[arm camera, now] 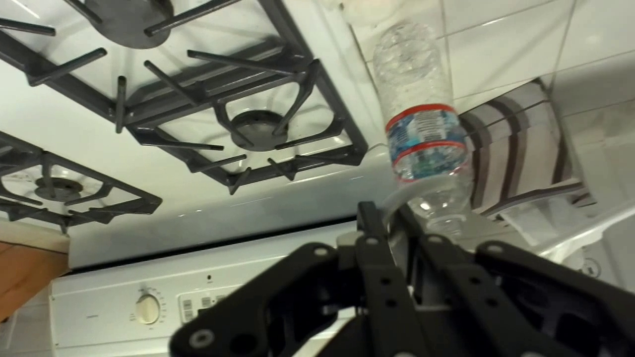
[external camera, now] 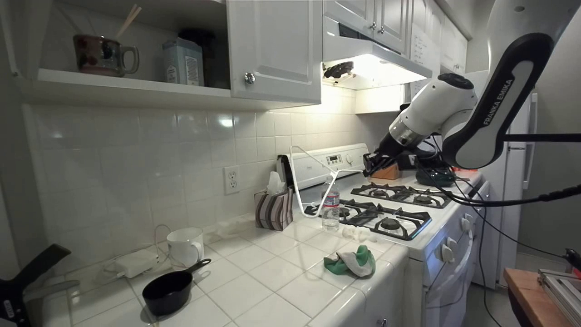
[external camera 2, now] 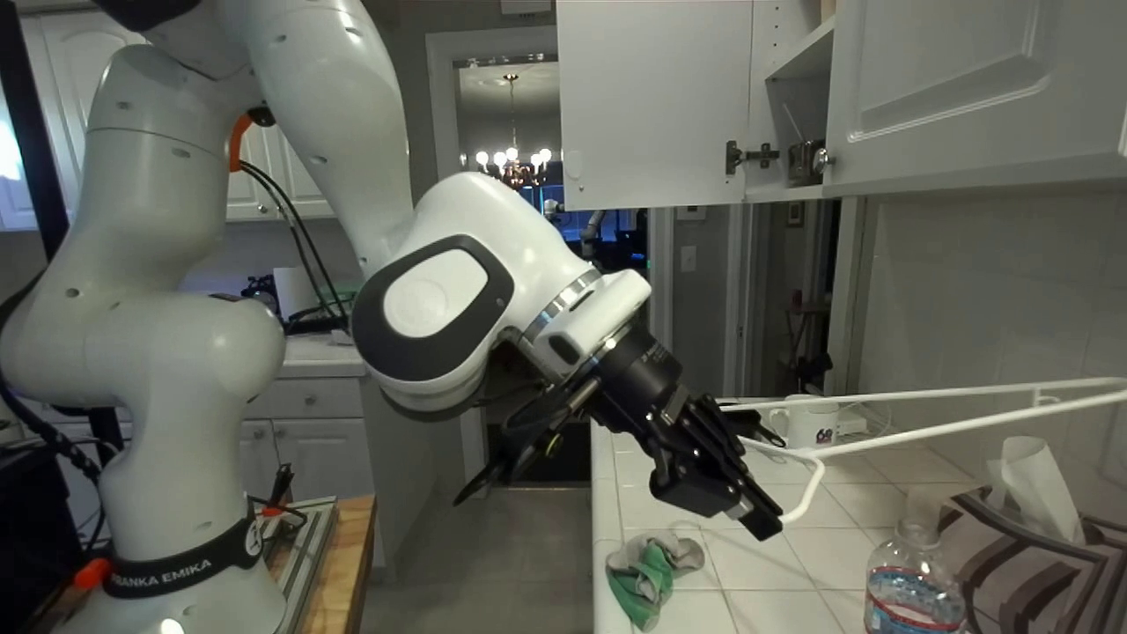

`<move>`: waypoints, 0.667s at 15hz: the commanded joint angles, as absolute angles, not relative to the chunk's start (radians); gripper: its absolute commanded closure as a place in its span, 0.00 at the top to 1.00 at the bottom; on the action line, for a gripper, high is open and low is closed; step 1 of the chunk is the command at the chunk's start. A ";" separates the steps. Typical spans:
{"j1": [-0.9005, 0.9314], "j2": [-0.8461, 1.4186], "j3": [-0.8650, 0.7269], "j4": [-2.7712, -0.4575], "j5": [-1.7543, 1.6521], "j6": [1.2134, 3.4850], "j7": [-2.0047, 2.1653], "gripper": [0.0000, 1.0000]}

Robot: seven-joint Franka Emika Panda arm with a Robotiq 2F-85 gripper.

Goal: Hang the coat hanger on the knob of the cupboard

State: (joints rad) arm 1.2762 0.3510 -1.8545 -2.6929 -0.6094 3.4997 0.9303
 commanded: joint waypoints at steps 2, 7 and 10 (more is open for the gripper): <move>1.436 0.496 -1.872 -2.756 -0.556 3.494 1.006 0.03; 1.474 0.479 -1.858 -2.756 -0.558 3.444 1.047 0.10; 1.476 0.484 -1.863 -2.757 -0.556 3.442 1.054 0.10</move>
